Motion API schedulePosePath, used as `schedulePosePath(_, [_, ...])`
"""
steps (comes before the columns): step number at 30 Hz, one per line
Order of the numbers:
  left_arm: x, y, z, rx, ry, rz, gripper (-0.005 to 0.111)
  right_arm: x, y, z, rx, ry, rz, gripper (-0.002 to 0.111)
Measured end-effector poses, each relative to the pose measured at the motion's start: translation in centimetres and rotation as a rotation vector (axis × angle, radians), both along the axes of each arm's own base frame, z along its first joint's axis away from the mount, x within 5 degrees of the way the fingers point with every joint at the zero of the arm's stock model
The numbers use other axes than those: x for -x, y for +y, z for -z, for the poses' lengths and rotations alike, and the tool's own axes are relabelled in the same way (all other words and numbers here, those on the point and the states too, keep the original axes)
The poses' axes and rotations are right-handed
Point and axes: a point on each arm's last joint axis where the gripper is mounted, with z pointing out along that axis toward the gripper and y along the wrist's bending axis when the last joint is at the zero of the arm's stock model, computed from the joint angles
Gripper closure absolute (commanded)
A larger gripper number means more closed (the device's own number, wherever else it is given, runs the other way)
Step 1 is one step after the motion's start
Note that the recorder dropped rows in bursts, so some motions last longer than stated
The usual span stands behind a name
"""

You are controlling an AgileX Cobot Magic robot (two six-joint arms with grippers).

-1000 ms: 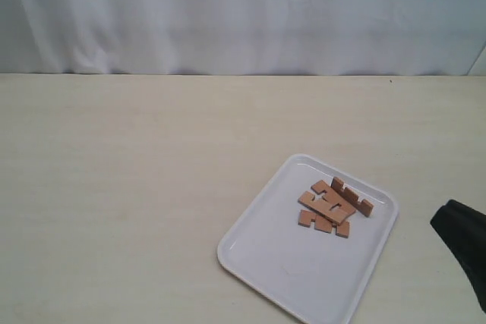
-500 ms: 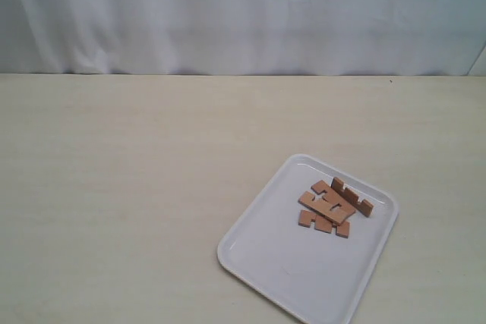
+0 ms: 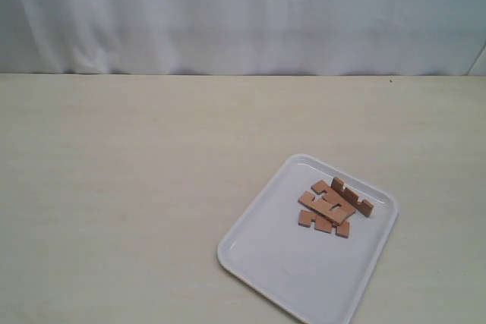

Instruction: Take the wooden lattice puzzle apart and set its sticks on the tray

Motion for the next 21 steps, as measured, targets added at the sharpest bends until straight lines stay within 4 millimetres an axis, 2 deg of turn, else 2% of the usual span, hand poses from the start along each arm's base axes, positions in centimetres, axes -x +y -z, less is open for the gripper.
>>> schedulePosePath(14, [0.0,0.0,0.0,0.0,0.0,0.0,0.107,0.0,-0.05,0.37,-0.025,0.042,0.013,0.104])
schedulePosePath(21, [0.0,0.0,0.0,0.0,0.0,0.0,0.107,0.04,0.0,1.06,0.007,0.116,0.008,0.104])
